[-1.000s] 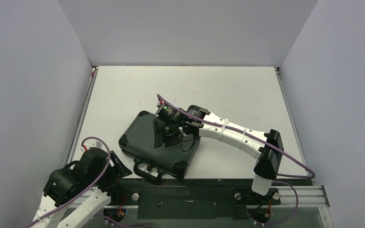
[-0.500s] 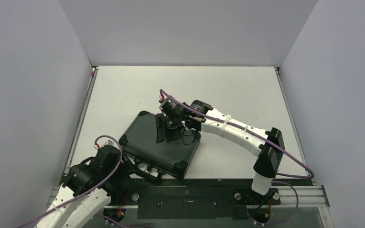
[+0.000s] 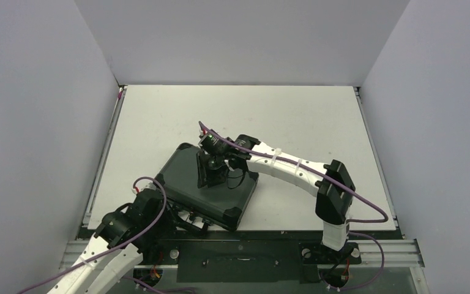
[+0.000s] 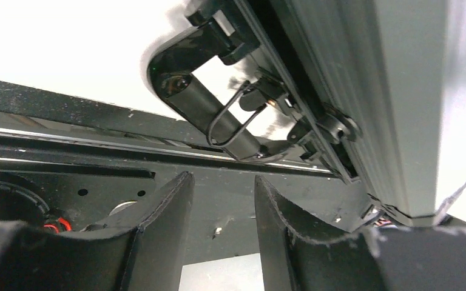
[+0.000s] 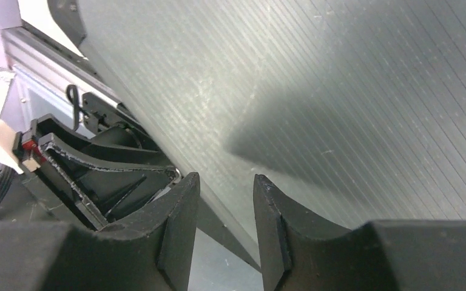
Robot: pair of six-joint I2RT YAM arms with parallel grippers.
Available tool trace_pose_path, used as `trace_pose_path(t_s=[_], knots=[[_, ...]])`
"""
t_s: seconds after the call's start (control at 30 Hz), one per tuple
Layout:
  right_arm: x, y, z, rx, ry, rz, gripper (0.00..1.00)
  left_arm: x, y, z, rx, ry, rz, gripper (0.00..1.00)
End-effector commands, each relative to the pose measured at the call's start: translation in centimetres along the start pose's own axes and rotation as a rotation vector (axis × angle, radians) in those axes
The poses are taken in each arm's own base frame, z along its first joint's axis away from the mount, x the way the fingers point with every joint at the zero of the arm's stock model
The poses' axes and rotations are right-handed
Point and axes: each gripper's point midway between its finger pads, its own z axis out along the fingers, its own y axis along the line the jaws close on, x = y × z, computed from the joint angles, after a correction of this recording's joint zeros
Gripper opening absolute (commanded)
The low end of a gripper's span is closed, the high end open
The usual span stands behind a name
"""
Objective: Pack up texas hold em set
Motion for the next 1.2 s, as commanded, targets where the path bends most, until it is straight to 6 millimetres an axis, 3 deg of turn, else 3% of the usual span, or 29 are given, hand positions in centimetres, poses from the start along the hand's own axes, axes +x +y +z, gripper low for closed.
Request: trace_pose_path(t_s=[0.0, 0.27, 0.5, 0.67, 0.9, 1.17], knots=[[-0.2, -0.6, 1.4, 0.011, -0.004, -0.009, 0.34, 0.1, 0.4, 0.8, -0.035, 0.017, 0.034, 0.39], [3.2, -4.6, 4.9, 0.091, 0.084, -0.014, 0.33, -0.1, 0.0, 1.2, -0.041, 0.020, 0.034, 0.37], [6.4, -8.1, 6.8, 0.150, 0.144, 0.016, 0.31, 0.6, 1.2, 1.3, -0.105, 0.054, 0.018, 0.36], [6.9, -8.8, 7.0, 0.169, 0.154, 0.011, 0.31, 1.0, 2.4, 2.3, -0.162, 0.072, 0.009, 0.34], [6.9, -8.6, 7.1, 0.161, 0.143, 0.025, 0.30, 1.1, 2.5, 3.0, -0.164, 0.069, -0.023, 0.28], [7.0, -8.3, 7.3, 0.165, 0.155, 0.018, 0.28, 0.9, 1.2, 4.4, -0.066, 0.047, -0.055, 0.23]])
